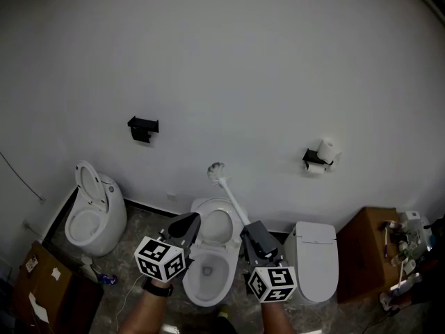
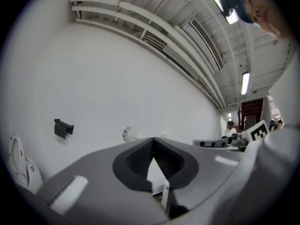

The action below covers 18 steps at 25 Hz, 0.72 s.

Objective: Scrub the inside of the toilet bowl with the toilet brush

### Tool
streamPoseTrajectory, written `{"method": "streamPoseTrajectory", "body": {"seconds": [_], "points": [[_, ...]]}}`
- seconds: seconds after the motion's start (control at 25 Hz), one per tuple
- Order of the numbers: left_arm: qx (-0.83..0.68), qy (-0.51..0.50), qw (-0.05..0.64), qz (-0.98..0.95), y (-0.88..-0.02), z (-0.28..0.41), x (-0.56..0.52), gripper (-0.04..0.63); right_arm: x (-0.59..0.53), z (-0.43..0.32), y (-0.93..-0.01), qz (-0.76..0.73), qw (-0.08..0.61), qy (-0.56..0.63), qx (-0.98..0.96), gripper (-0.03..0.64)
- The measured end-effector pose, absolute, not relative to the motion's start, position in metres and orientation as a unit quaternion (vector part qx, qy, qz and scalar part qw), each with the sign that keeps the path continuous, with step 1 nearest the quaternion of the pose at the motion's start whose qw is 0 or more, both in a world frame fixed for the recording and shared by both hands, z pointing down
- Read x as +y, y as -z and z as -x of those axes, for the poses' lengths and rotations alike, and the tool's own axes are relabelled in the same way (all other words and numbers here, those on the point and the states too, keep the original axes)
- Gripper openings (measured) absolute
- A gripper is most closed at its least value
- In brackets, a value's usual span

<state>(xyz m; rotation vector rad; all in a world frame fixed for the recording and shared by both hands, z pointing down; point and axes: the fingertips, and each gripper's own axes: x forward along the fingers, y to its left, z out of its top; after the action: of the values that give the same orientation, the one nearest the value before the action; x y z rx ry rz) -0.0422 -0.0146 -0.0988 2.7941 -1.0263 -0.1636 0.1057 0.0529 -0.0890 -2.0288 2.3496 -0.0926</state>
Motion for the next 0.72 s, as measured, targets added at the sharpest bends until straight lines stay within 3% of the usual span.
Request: {"method": "streamPoseTrajectory", "body": {"seconds": [0.72], "points": [[-0.363, 0.058, 0.058, -0.928, 0.112, 0.052, -0.035, 0.005, 0.033, -0.103, 0.106, 0.664, 0.018, 0.008, 0.747, 0.164]]}}
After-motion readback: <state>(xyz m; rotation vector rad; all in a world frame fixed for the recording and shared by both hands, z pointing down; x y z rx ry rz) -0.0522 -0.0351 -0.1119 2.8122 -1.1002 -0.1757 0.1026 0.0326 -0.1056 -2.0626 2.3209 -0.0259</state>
